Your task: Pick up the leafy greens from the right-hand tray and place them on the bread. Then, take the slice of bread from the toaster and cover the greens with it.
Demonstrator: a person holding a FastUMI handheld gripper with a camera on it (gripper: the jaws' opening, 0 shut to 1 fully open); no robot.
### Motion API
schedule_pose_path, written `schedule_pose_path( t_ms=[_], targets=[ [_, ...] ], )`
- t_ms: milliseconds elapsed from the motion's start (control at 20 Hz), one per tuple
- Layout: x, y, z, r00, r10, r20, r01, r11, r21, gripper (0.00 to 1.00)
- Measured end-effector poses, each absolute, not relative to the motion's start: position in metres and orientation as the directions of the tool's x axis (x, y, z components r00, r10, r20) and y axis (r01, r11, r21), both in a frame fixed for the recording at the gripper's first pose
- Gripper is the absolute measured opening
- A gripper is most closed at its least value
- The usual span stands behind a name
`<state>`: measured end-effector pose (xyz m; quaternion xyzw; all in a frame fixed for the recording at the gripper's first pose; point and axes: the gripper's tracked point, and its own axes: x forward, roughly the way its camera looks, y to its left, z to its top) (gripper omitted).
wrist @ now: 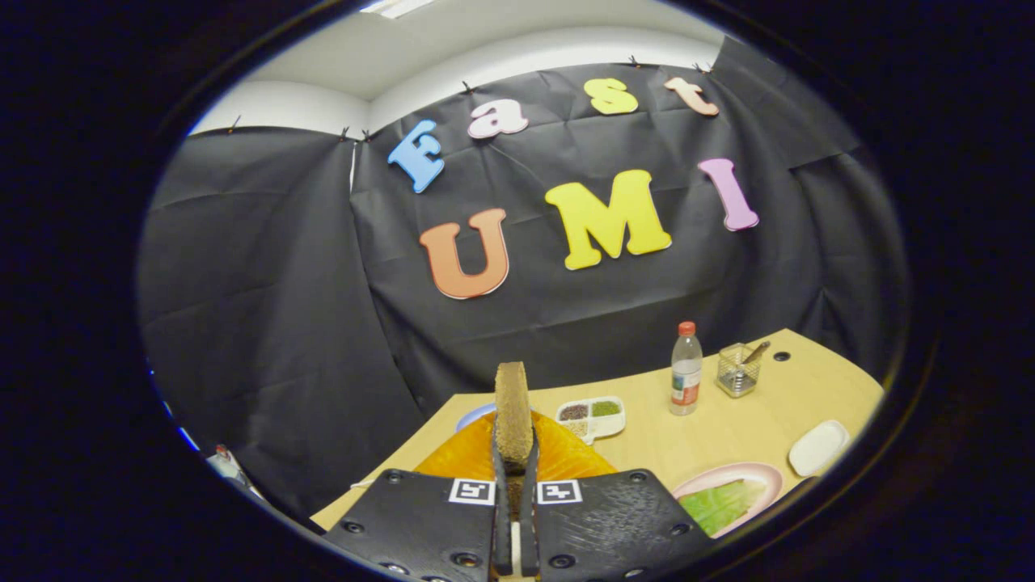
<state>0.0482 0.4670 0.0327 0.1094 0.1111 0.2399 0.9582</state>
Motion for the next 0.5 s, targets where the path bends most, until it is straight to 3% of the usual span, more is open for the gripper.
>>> schedule_pose_path(
  t_ms=[500],
  targets=[
    [0.071,0.325,-0.044,0.933,0.306,-0.191,-0.247,0.927,0.282,0.04]
  ],
)
